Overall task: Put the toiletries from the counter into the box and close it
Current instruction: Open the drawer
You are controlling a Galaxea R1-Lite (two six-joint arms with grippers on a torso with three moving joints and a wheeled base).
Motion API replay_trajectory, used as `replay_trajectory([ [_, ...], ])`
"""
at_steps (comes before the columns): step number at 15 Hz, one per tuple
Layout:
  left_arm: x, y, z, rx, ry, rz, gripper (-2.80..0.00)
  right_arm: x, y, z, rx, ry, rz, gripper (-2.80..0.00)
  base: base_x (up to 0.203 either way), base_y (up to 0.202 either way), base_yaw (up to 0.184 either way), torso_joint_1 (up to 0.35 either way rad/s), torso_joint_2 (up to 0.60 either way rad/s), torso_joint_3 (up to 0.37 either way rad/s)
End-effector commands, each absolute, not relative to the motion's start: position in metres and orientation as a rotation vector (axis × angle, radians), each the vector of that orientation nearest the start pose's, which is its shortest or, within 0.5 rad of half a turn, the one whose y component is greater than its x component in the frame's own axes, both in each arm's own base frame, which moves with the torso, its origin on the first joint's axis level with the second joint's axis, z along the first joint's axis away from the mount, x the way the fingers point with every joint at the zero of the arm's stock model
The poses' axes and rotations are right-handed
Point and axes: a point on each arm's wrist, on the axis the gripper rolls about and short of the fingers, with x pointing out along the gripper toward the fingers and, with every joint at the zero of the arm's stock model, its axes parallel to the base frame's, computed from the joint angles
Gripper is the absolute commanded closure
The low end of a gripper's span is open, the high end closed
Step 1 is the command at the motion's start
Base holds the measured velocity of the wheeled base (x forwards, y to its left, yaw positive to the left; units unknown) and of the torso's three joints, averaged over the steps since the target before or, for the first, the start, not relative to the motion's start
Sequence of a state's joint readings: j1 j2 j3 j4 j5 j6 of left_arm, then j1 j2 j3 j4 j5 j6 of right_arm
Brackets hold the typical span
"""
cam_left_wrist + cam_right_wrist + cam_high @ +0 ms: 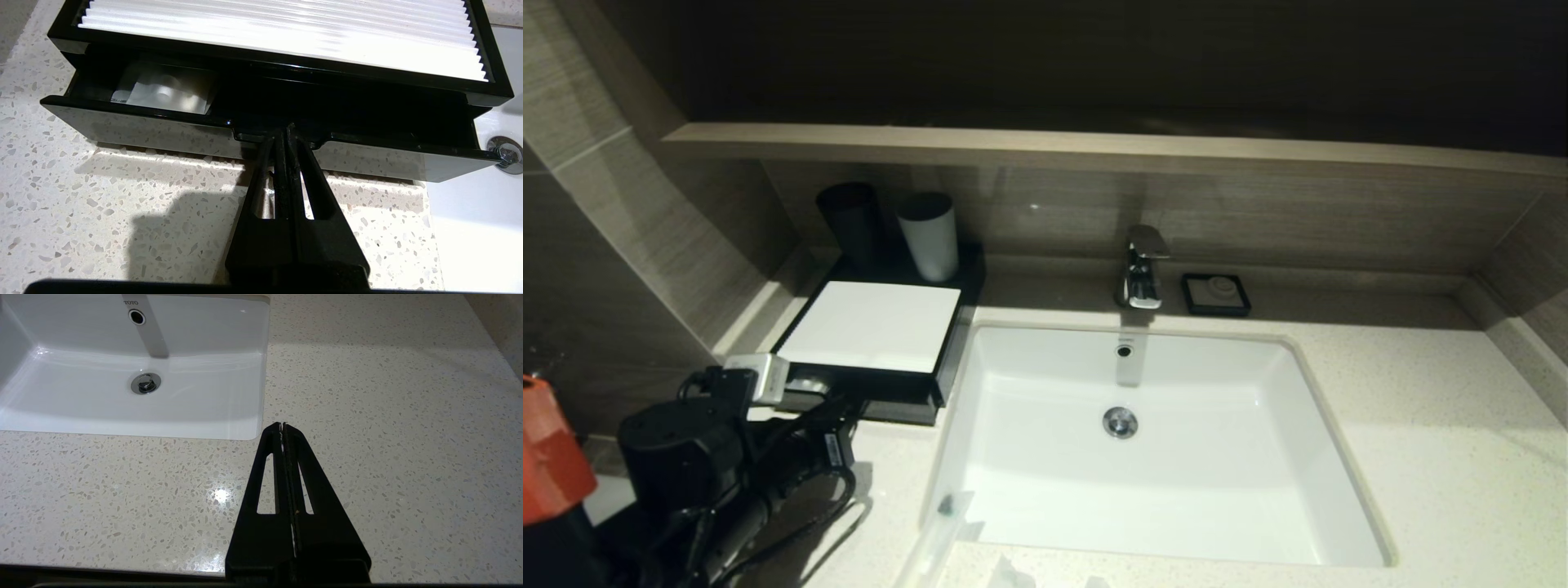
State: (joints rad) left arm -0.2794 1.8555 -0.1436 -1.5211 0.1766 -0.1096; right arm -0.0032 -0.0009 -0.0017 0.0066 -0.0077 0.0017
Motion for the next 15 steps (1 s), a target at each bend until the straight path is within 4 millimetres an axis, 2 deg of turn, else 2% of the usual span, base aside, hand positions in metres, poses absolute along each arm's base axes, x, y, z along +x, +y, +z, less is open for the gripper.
replay_trajectory([
  [1,0.2276,-0.0611,0.0853,-0.068,0.184,-0.091,0.00,-0.0230,-0.0001,0.0752,0.002,0.003,-0.011,0.00,0.000,0.000,0.000,0.000,0.00,0.000],
  [15,0.2349,-0.0613,0.0840,-0.067,0.180,-0.085,0.00,-0.0230,-0.0001,0.0752,0.002,0.003,-0.011,0.00,0.000,0.000,0.000,0.000,0.00,0.000],
])
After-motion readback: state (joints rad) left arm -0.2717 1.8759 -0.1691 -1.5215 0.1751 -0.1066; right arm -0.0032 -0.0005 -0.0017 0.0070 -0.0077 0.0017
